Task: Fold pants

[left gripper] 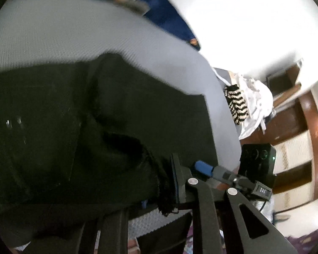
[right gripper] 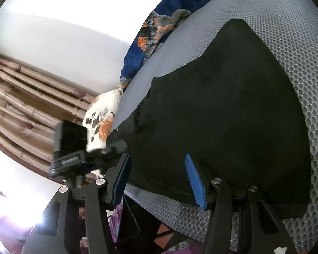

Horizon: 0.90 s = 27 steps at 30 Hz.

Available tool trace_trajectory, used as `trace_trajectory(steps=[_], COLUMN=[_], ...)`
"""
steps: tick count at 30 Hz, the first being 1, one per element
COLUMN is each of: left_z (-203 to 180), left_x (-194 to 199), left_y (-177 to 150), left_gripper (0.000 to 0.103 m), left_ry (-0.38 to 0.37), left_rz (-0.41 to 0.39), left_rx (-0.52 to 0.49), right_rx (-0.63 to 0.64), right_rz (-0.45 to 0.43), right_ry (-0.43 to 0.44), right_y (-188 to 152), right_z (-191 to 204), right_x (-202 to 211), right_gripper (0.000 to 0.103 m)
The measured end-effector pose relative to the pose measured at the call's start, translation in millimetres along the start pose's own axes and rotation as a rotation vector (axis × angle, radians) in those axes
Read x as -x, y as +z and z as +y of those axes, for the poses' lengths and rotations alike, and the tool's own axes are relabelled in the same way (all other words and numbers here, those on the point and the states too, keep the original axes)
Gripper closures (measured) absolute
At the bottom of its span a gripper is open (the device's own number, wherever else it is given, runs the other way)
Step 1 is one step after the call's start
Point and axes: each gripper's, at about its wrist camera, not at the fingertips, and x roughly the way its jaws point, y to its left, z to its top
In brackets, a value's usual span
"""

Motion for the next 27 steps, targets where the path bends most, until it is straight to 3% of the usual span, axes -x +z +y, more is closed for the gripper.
trace_trajectory(steps=[2, 4, 5, 12, 16, 21, 27], left_z=[29, 44, 47, 40, 44, 48, 36], left_x=[-7, -10, -8, 7, 30, 66, 60], left_y=[-11, -20, -23, -19, -25, -21, 20], left_gripper=[0.085, 0.081, 0.081, 0.068, 0.054, 0.045, 0.04], left_ry=[0.008, 0.028, 0.003, 0.047, -0.001, -0.148, -0.067], left_rz=[0.048, 0.055, 0.042, 0.093, 0.114, 0.067, 0.07], left_rx=[0.091, 0.127, 0.131, 0.162, 0.199, 0.306, 0.196], right_rx=[0.008, 0.012, 0.015, 0.007, 0.068, 0.07, 0.053], right_rz=[0.01, 0.014, 0.016, 0.014, 0.032, 0.042, 0.045], right_ry=[-0.005, -0.011, -0.015, -0.005, -0.017, -0.031, -0.029], right_y=[1, 1, 0, 3, 2, -1, -2], right_z=[1, 1, 2, 6, 17, 16, 11], right_x=[-1, -2, -3, -2, -5, -11, -11], right_gripper=[0.052, 0.052, 0.052, 0.049, 0.049, 0.049, 0.051])
